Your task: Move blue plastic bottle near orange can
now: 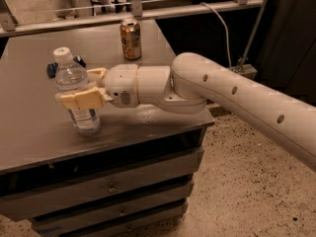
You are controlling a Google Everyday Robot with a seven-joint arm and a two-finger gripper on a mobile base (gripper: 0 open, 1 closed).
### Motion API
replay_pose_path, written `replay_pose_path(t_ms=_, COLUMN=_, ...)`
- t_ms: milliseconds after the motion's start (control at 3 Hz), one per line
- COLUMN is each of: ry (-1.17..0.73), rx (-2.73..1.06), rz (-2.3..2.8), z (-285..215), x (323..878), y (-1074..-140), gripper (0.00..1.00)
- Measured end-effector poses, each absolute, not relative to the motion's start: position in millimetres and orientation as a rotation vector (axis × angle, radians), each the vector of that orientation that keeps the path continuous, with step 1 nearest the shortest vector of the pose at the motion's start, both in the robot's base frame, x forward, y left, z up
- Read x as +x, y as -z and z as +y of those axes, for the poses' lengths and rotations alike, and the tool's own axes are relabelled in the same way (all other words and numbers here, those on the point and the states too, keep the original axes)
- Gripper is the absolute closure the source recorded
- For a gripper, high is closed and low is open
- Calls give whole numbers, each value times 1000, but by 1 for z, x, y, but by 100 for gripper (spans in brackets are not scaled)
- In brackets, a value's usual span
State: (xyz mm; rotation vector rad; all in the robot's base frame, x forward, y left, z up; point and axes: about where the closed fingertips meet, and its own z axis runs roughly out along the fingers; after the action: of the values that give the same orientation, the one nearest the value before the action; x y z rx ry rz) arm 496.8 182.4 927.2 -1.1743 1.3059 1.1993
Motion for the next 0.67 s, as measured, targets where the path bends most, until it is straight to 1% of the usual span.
replay_pose_path(t_ms=333, ry=-1153, rx=-1107, rz=1293, z=179, x=495, y=-923, gripper=100)
replay_pose_path(t_ms=667, ry=-1042, rx=-1067, rz=1282, z=152, x=508, y=-933, gripper=100)
